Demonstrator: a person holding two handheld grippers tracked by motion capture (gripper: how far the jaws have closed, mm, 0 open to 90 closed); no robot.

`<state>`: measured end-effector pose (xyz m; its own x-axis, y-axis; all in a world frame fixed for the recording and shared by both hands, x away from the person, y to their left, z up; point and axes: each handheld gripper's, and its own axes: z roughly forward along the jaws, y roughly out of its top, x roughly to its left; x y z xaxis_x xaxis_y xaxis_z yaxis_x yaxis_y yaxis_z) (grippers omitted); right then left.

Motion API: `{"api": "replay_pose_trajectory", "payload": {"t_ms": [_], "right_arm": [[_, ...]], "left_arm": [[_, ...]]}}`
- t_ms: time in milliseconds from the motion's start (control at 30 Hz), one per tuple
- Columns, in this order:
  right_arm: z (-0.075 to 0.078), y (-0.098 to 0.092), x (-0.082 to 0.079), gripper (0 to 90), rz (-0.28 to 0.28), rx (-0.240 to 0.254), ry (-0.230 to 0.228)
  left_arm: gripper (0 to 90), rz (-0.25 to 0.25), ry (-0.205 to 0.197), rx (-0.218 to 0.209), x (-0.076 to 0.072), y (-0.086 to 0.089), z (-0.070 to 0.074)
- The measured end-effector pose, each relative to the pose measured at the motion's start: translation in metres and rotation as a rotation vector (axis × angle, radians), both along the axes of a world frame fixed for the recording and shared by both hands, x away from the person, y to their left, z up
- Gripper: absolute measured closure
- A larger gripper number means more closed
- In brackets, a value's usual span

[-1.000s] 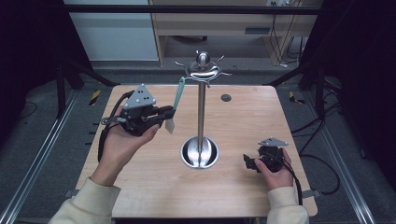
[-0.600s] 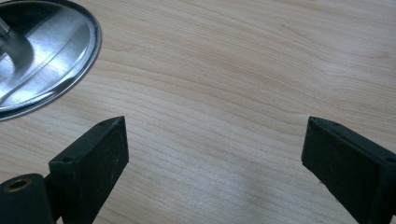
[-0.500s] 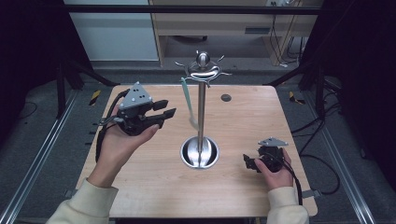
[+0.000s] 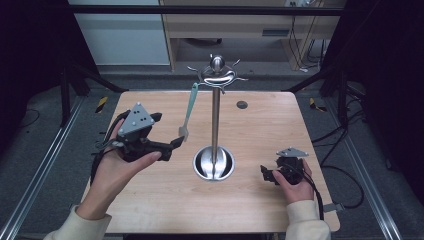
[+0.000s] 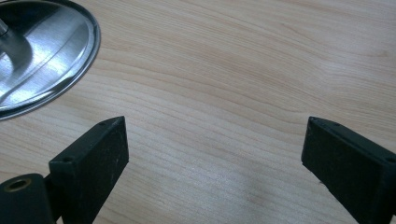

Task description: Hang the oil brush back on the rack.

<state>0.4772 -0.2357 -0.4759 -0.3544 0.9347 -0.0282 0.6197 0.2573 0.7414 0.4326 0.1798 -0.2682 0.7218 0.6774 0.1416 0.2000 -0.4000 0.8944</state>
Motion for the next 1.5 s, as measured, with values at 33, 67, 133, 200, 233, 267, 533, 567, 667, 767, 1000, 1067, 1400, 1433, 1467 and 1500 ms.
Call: {"api": "replay_pose_trajectory", "payload": {"t_ms": [33,67,133,200,233,267,533,567,667,767,1000,1067,1400,1433,1467,1500], "right_arm": [[0.0,0.0,0.0,7.9,-0.001,-0.001,0.0],[0.0,0.0,0.0,7.9,-0.001,-0.002,0.002],[0.0,0.0,0.0,7.9,-0.003,-0.001,0.001],[0.0,0.0,0.0,7.9,-0.003,0.002,-0.001],[0.0,0.0,0.0,7.9,-0.004,0.004,0.0],[0.0,-0.001,-0.001,7.9,-0.007,0.007,-0.001],[0.001,-0.002,-0.001,7.9,-0.01,0.004,-0.008],[0.001,-0.002,-0.001,7.8,-0.007,0.004,-0.008],[0.001,-0.002,-0.001,7.8,-0.01,0.004,-0.007],[0.001,-0.002,-0.001,7.8,-0.01,0.003,-0.008],[0.001,-0.002,-0.001,7.9,-0.011,0.002,-0.007],[0.001,-0.002,-0.001,7.8,-0.011,0.002,-0.007],[0.001,-0.001,-0.001,7.9,-0.013,0.001,-0.004],[0.001,-0.001,-0.001,7.8,-0.013,0.001,-0.005],[0.001,-0.001,-0.001,7.8,-0.013,0.001,-0.004],[0.001,-0.001,-0.001,7.8,-0.013,0.001,-0.004]], "left_arm": [[9.4,0.001,-0.001,0.001,-0.002,0.002,-0.003],[9.2,0.002,0.001,0.0,-0.004,0.004,-0.005],[8.5,-0.001,0.006,0.005,-0.008,0.006,-0.011],[7.7,0.001,0.008,0.014,-0.011,0.007,-0.018],[7.4,0.008,0.002,0.026,-0.012,0.008,-0.022],[7.0,0.018,-0.015,0.047,-0.013,0.008,-0.026],[5.3,0.004,0.05,0.063,-0.015,0.011,-0.068],[5.3,0.003,0.057,0.071,-0.016,0.011,-0.073],[4.8,0.004,0.071,0.073,-0.016,0.013,-0.083],[4.8,0.0,0.084,0.076,-0.016,0.015,-0.093],[4.7,-0.006,0.114,0.077,-0.016,0.023,-0.118],[4.8,-0.007,0.12,0.075,-0.016,0.024,-0.124],[4.8,0.013,0.174,0.098,-0.016,0.034,-0.155],[4.7,0.017,0.177,0.1,-0.016,0.036,-0.158],[4.8,0.022,0.182,0.101,-0.015,0.037,-0.16],[4.7,0.026,0.184,0.106,-0.015,0.038,-0.162]]}}
